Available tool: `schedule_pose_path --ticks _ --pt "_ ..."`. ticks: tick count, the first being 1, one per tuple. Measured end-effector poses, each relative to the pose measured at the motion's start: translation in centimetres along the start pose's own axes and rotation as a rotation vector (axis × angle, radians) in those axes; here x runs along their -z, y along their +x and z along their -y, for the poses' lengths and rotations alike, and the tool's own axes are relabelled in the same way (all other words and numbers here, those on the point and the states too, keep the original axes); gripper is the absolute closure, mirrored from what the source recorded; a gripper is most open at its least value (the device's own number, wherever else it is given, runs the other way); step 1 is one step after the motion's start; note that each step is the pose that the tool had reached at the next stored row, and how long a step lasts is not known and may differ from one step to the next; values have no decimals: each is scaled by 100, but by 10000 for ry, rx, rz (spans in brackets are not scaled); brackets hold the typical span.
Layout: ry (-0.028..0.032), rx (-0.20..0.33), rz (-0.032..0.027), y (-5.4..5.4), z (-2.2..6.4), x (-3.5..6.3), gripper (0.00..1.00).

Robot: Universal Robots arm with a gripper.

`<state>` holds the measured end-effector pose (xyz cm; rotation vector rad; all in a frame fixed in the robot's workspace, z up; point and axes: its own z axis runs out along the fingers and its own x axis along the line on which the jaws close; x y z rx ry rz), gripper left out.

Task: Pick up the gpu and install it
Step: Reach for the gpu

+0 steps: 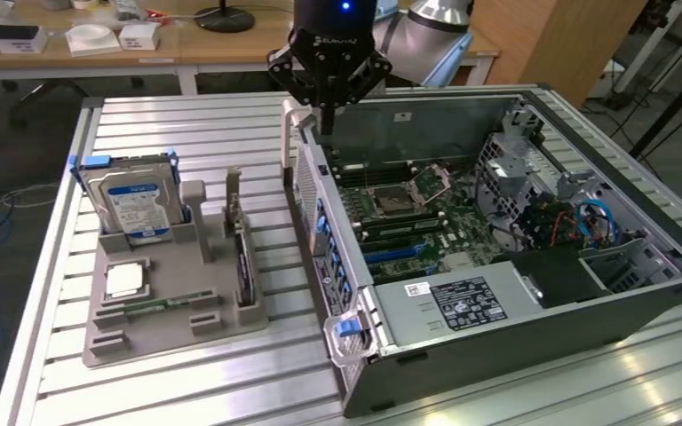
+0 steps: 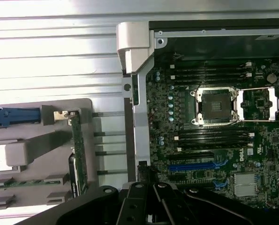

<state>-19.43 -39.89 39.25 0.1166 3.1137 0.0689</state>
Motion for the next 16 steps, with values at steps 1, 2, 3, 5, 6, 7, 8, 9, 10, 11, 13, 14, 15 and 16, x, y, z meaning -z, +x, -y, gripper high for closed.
schedule_pose_path --ticks 1,2,3,5,6,7,8,9,10,11,13,14,15,16 --pt "0 -1 0 22 2 0 89" --pt "0 -1 0 44 3 1 89" --pt "0 -1 0 65 5 1 89" --pt "1 0 0 108 8 2 89" --pt "0 1 0 130 10 2 89" --pt "0 1 1 152 11 2 89" --pt "0 0 0 174 13 3 89" --pt "1 -1 0 195 14 3 89" --pt "0 -1 0 217 16 3 89" --pt "0 -1 0 238 18 3 89" --pt "1 0 -1 284 21 4 89" --pt "0 0 0 308 23 4 89" --pt "0 0 0 331 25 5 89" --pt "1 1 0 359 27 5 89"
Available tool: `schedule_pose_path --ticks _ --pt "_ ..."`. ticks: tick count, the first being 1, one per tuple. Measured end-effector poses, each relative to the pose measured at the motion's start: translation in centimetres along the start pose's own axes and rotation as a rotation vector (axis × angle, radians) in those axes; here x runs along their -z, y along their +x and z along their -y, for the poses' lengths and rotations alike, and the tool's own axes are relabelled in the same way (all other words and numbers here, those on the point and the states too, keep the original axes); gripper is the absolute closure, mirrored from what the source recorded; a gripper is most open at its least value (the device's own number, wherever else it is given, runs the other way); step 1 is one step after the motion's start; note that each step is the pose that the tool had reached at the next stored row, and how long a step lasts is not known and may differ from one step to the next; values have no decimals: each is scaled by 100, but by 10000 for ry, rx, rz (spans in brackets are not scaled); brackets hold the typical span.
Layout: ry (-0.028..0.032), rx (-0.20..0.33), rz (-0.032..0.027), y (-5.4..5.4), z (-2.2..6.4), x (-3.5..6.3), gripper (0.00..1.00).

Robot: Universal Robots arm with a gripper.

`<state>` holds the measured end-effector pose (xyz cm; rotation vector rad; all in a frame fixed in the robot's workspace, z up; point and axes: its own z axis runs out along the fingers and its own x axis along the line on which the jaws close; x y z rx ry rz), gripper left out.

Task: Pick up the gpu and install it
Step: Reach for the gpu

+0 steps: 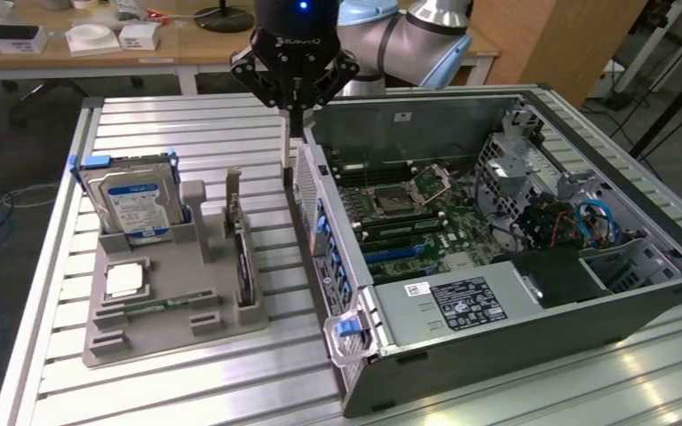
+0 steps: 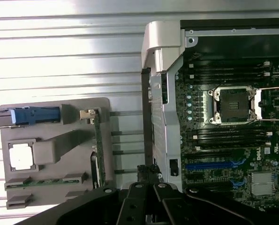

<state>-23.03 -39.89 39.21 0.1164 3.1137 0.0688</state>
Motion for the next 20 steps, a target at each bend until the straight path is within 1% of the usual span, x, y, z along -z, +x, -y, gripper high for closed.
schedule_pose_path --ticks 3,12,20 --pt "-1 -2 0 74 5 1 89" --pt "-1 -1 0 238 18 5 89" --pt "-1 -1 1 433 32 8 89"
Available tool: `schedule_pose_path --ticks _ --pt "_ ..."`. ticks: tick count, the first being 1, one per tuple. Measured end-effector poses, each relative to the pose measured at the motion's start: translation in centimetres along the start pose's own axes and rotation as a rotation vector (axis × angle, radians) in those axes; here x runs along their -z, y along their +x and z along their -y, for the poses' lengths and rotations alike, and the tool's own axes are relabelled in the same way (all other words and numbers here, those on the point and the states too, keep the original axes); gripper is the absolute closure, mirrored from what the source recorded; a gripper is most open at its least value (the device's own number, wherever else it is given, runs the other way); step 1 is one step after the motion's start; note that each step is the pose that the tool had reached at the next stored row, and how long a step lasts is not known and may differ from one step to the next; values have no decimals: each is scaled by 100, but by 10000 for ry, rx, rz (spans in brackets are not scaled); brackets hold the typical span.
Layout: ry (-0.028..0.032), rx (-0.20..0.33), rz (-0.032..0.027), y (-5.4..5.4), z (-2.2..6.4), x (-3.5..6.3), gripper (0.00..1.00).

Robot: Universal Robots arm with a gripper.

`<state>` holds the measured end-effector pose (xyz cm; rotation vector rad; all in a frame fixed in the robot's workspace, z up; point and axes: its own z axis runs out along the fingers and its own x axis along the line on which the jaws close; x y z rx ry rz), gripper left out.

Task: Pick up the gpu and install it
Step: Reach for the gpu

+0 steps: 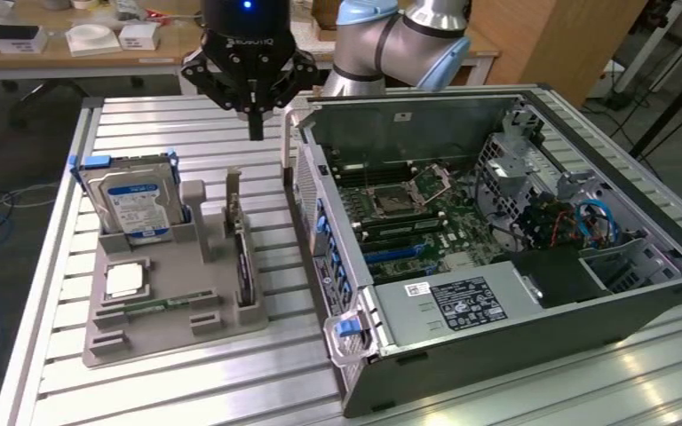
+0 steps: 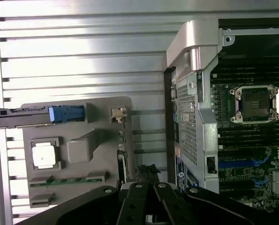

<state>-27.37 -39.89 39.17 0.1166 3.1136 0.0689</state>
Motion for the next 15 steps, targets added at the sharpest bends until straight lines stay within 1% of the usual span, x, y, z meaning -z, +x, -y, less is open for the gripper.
schedule_pose_path --ticks 12,15 --pt "1 -1 -1 327 25 6 89" --pt "0 4 0 338 26 6 89"
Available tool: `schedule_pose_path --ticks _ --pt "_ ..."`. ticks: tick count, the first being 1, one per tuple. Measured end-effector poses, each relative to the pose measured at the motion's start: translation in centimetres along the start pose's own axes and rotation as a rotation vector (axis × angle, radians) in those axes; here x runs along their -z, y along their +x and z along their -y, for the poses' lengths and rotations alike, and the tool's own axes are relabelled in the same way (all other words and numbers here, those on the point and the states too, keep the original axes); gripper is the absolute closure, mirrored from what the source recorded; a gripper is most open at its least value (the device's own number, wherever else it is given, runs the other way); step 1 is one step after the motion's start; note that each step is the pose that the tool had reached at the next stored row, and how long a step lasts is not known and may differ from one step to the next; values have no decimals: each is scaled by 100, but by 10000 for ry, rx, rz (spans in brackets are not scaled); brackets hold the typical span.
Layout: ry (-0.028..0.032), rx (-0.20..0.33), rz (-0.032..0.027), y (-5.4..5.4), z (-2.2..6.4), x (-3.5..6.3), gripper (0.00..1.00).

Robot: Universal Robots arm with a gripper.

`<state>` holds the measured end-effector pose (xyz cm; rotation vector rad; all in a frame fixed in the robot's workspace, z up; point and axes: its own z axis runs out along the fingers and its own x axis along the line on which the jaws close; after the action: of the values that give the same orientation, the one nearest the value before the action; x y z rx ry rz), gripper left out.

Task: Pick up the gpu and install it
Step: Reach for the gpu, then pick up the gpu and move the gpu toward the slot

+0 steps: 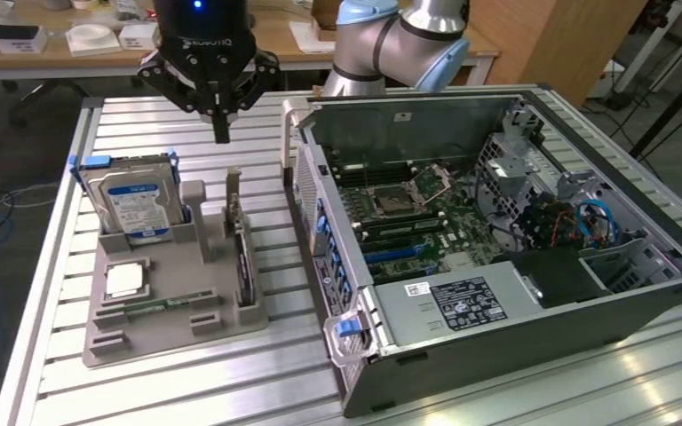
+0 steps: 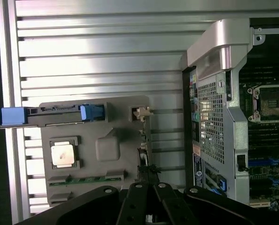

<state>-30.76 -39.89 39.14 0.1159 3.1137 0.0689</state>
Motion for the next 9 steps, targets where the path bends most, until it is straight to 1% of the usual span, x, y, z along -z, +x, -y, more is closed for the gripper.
schedule_pose_path --ticks 9 --pt "0 -1 -1 1 2 1 89"
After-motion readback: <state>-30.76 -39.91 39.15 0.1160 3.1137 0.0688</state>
